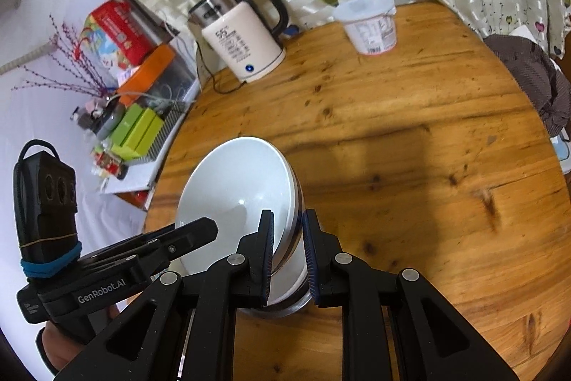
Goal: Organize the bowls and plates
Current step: 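Carry the blue-striped bowl over the nested bowls and lower it inside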
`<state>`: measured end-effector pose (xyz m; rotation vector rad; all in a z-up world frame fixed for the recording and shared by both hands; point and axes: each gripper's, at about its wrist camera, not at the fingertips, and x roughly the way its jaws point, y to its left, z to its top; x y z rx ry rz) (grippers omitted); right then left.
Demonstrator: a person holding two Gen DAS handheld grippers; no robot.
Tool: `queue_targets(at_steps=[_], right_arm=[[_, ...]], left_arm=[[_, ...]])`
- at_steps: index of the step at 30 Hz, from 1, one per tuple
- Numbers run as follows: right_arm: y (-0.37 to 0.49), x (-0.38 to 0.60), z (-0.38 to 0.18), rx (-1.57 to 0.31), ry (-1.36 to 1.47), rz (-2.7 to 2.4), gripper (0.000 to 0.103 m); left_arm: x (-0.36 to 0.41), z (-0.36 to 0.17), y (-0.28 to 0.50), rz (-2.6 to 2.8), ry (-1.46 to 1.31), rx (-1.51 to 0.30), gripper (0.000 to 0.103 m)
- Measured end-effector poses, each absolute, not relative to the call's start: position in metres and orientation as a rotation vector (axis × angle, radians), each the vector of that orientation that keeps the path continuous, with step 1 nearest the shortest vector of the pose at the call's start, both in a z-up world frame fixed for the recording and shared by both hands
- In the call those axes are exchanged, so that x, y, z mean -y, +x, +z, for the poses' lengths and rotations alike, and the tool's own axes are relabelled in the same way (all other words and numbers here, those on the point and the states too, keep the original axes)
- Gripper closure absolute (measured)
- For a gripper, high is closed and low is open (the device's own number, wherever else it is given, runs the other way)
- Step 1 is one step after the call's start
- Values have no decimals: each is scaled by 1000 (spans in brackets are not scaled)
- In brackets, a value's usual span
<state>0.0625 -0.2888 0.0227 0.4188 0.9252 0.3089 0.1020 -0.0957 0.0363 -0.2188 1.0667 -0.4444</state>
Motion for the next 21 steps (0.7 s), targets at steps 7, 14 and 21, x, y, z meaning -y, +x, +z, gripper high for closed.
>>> queue_targets(at_steps=[7,14,21], right_arm=[[64,283,3,-973,422,310,87],[66,281,-10,-1009,419,311,87],[68,279,-12,-1017,403,318,87]], left_arm=[[89,18,96,-431,-221,-1103,68],[88,7,94,-416,-222,-1126,68],[88,7,92,-402,-220,-1115,68]])
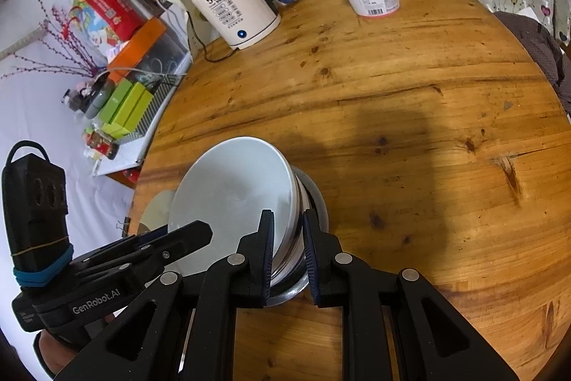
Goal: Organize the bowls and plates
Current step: 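Carry the blue-striped bowl over the nested bowls and lower it inside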
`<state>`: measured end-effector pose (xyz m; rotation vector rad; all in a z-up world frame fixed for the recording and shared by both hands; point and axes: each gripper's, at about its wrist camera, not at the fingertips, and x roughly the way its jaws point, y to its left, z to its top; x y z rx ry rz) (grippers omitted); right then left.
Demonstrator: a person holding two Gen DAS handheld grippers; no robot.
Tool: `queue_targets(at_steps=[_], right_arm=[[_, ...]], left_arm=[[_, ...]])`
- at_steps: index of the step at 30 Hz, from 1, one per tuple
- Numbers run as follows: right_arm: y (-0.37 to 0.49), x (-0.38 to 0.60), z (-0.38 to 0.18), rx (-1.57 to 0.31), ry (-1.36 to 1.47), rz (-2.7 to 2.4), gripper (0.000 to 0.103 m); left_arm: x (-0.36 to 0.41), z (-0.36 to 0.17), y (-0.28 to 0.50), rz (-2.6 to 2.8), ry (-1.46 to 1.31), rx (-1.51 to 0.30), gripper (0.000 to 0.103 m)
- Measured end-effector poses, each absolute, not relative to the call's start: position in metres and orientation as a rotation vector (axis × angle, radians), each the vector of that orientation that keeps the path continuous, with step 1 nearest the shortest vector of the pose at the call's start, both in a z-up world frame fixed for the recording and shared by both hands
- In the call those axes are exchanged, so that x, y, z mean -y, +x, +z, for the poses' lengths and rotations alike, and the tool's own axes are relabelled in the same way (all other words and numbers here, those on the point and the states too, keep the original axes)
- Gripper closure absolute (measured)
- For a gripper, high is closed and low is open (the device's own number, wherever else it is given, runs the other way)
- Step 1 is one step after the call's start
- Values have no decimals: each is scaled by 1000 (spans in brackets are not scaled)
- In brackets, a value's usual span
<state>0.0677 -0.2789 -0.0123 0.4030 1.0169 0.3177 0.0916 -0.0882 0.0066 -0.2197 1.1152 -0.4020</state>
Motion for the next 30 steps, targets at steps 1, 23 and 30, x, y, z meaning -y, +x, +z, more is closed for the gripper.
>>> queue_targets(at_steps=[1,23,30], right_arm=[[68,278,-12,-1017,400,319,87],[68,265,-11,-1001,292,315,85],[67,270,-13,-999,294,309,85]], left_arm=[[89,7,91,-399,-216,-1112,68],[100,6,77,-336,-70,-1038,57],[88,8,75,-315,-103,-998,57]])
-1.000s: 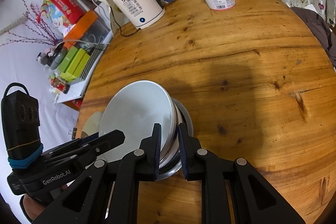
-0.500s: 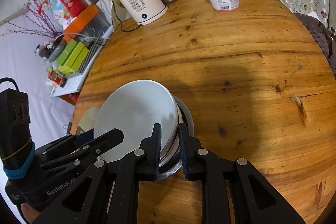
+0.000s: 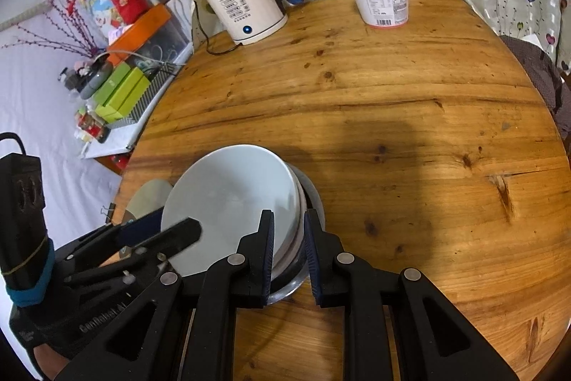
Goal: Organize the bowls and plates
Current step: 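Carry the blue-striped bowl over the nested bowls and lower it inside, then open both grippers to release the blue-striped bowl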
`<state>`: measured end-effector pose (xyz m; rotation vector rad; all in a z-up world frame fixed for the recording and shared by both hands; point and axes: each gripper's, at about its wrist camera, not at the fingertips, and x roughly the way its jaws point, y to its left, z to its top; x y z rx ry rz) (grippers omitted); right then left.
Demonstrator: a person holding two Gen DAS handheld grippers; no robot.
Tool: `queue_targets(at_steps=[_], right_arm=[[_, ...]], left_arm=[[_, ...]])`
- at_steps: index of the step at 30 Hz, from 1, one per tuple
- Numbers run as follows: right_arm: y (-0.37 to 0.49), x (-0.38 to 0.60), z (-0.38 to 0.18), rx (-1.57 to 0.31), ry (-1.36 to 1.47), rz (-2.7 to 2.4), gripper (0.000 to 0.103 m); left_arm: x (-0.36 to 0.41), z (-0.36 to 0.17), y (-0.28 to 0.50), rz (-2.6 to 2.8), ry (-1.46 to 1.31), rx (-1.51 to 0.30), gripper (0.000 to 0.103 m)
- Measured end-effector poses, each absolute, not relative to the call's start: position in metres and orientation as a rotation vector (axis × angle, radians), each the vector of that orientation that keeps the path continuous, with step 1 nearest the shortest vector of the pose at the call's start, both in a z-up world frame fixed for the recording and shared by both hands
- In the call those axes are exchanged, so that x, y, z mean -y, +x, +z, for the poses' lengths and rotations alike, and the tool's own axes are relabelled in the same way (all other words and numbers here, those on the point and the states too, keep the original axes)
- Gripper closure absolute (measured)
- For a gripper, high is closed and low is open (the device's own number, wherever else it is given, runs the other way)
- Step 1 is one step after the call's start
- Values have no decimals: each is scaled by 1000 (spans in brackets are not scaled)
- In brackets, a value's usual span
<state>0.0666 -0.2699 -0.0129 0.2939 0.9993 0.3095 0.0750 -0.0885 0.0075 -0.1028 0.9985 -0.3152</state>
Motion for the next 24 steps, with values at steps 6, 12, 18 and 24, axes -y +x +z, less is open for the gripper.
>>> queue_targets(at_steps=[6,12,18,24], right_arm=[[64,272,-14,-998,300,322,85],[62,272,-15,-983,292,334,89],[62,270,-14,-977,280,342,92],[62,269,-14,-975,275,341,92]], left_arm=[[82,7,74,-309,-137,-969,57],[79,13,71,-300,-161,-905,57],[86,6,73,-330,-157,-919,59],[91,1,73,-339,-142,-929,60]])
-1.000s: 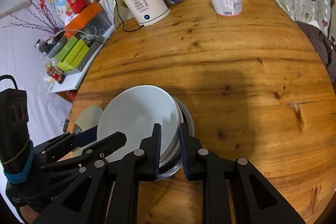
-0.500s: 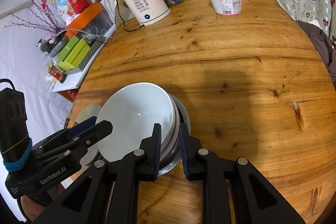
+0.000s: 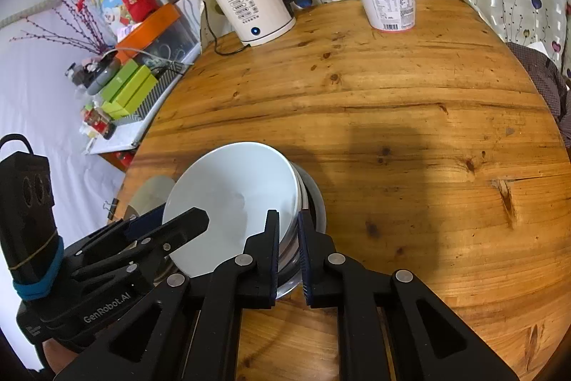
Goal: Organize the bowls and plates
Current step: 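Open both grippers to release the blue-striped bowl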
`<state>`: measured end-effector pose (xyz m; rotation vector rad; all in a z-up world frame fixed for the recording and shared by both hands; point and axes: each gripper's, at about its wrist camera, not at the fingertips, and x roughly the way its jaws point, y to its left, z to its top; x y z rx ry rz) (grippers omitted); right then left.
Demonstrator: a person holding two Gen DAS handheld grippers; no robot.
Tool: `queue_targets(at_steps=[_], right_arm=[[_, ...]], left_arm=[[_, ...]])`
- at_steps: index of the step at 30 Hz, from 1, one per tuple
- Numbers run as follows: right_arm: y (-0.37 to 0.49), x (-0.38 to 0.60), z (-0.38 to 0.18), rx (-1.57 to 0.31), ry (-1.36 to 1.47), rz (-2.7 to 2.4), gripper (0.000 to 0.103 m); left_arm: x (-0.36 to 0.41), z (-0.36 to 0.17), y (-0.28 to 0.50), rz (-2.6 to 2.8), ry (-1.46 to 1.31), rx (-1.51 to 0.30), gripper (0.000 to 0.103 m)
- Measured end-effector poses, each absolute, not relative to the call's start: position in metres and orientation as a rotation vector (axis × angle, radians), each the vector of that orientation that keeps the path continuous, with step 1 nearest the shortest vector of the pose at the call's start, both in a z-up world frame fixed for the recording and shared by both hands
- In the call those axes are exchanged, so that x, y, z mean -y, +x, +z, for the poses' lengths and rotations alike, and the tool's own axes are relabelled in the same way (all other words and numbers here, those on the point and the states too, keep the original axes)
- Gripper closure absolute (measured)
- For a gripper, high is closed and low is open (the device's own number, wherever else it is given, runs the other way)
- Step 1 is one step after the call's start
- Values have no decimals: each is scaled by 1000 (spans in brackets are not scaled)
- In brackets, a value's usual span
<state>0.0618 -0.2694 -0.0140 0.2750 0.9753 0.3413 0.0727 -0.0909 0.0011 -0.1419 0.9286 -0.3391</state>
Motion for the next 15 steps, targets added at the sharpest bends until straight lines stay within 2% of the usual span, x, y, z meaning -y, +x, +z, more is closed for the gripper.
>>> queue_targets(at_steps=[8,10,12,15], right_arm=[[61,280,-11,-962,325,348,91],[60,288,-10,-957,350,341,81],[60,299,-10,-950,388,344,60],[59,311,-13,-947,447,361,59]], left_arm=[[77,6,72,-373,-204,-913,60],[67,10,72,-364,-224,-895,60],[55,12,75,-351,-261,-892,60],[42,9,78,-328,-295,-902,60]])
